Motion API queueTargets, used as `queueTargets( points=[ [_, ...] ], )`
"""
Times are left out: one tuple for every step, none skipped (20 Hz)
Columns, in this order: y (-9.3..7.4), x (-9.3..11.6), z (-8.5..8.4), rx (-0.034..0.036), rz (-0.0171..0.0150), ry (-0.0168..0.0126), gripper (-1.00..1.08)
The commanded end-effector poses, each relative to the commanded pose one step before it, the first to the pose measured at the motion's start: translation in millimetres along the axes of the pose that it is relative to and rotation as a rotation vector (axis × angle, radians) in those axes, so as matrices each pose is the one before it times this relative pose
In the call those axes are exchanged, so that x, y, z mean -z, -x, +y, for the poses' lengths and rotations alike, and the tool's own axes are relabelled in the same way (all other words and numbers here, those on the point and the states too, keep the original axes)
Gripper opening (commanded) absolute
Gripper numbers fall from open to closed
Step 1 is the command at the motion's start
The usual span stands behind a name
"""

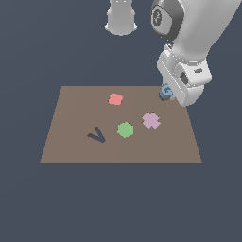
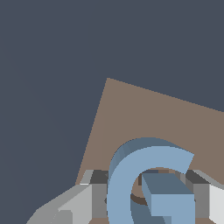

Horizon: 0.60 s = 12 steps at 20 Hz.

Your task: Insert a designated object into the corresponding slot on a board.

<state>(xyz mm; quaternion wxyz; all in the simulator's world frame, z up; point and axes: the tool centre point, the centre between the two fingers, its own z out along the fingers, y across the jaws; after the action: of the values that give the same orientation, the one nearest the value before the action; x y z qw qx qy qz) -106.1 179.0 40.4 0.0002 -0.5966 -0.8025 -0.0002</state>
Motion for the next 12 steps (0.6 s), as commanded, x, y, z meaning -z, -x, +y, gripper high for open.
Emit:
queueTargets(
  points=[
    [-1.76,0.16,-0.06,0.00193,-0.00053,0.00031,-1.00],
    [1.24,-0.04,0.33,-0.00195,0.00002,-0.00003,-1.00],
    [1.96,-0.05,0.45,-0.00301,0.00002,-0.00003,-1.00],
    [1.37,-0.04,0.29,-0.00207,0.00001,-0.00002,-1.00],
    [0.46,-0.01,0.10,-0.00069,0.00000,-0.00001,-1.00],
    [-1.61,-0.07,-0.43,0.00257,0.00018,-0.00025,-1.00],
    [0.00,-0.29,0.01,0.00000,0.00000,0.00000,-1.00],
    [0.01,-0.88,0.02,0.00000,0.00000,0.00000,-1.00],
    [0.37,-1.61,0.06,-0.00064,0.00002,-0.00027,-1.00],
    [0.38,-2.20,0.07,-0.00063,0.00001,-0.00027,-1.00],
    [0.39,-2.21,0.05,-0.00063,-0.00001,-0.00028,-1.00],
    [0.28,-1.58,0.03,-0.00044,-0.00002,-0.00021,-1.00]
  ],
)
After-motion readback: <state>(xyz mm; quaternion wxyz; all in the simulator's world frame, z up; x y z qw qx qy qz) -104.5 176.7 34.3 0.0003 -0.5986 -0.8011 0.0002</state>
